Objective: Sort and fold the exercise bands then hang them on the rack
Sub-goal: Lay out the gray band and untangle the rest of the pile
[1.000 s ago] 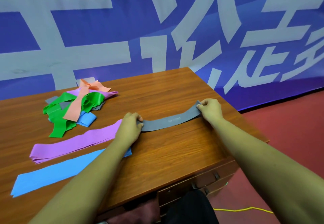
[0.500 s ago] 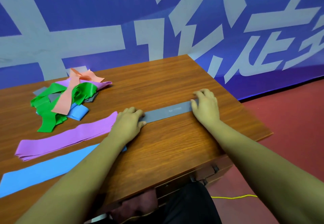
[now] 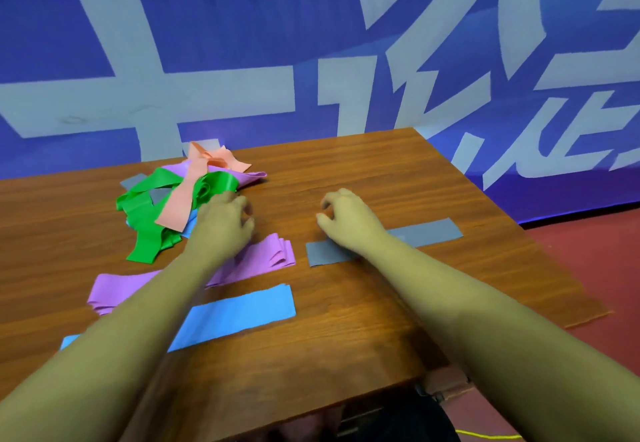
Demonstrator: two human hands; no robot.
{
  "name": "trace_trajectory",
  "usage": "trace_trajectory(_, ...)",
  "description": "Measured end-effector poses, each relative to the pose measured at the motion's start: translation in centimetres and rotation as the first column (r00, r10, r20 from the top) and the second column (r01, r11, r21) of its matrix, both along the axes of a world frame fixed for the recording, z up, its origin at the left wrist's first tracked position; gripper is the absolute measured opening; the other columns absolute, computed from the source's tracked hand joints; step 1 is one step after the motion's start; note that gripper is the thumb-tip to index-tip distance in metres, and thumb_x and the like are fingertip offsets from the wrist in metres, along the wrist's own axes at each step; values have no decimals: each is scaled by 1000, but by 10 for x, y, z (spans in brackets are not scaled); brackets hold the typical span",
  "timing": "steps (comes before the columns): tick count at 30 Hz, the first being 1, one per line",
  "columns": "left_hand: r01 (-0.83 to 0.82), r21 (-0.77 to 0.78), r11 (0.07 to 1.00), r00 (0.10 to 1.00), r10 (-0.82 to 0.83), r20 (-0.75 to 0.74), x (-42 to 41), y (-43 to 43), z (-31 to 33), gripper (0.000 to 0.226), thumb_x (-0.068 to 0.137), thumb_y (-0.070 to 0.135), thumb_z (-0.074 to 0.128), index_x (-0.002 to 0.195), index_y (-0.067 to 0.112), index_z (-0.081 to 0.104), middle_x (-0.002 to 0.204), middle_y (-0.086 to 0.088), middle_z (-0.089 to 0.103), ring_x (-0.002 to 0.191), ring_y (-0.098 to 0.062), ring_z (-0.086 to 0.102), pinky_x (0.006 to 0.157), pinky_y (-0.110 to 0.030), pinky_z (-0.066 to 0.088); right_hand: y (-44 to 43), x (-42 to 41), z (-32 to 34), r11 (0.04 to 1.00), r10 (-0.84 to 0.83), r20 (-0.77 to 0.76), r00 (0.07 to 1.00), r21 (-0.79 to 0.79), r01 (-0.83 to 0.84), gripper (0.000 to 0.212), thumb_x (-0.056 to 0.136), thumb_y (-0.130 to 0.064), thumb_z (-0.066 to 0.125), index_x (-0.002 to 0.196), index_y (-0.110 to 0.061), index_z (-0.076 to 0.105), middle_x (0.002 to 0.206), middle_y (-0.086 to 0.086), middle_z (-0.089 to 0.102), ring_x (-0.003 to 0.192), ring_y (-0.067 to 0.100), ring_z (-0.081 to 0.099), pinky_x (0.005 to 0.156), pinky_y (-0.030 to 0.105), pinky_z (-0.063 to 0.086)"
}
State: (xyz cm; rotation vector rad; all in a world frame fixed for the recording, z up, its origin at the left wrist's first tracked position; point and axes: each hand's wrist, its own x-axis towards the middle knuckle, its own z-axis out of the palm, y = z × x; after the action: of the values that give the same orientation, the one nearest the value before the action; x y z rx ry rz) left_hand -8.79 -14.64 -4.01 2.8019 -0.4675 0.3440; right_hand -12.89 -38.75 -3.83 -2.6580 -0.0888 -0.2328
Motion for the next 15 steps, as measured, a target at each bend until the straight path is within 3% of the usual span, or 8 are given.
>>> trace_trajectory(6, -169, 30, 985, 982, 171, -80, 34, 70, -11, 30, 79, 23, 70, 106, 11, 68, 109, -17, 59, 106, -37, 55, 87, -43, 45, 92, 65, 1, 990, 125, -63, 990, 69, -120, 26, 86, -26, 60, 104, -8, 66, 111, 14, 63, 107, 30, 58, 93, 37, 47)
trace_trajectory(10, -135, 46, 990, 975, 141, -171, 48, 95, -32, 43, 81, 37, 72, 117, 15, 66, 118, -13, 57, 112, -34, 52, 92, -42, 46, 136, 105, -8, 989, 145, -147, 978, 49, -140, 20, 83, -26, 66, 79, -7, 63, 93, 16, 69, 91, 32, 63, 70, 30, 44)
trace_trajectory(12, -107, 5, 994, 982, 107, -159, 54, 101, -38, 41, 81, 37, 73, 116, 16, 67, 117, -12, 57, 111, -34, 52, 92, -40, 45, 151, 120, -17, 989, 145, -156, 977, 14, -144, 29, 80, -34, 73, 70, -14, 55, 88, 14, 65, 86, 30, 60, 67, 31, 40)
trace_trajectory(15, -79, -64, 995, 989, 70, -131, 56, 106, -46, 37, 82, 34, 73, 114, 15, 68, 115, -10, 56, 109, -34, 52, 92, -41, 44, 161, 134, -30, 994, 105, -110, 988, 12, -105, 34, 75, -37, 79, 91, -10, 64, 105, 13, 62, 96, 30, 60, 81, 39, 50)
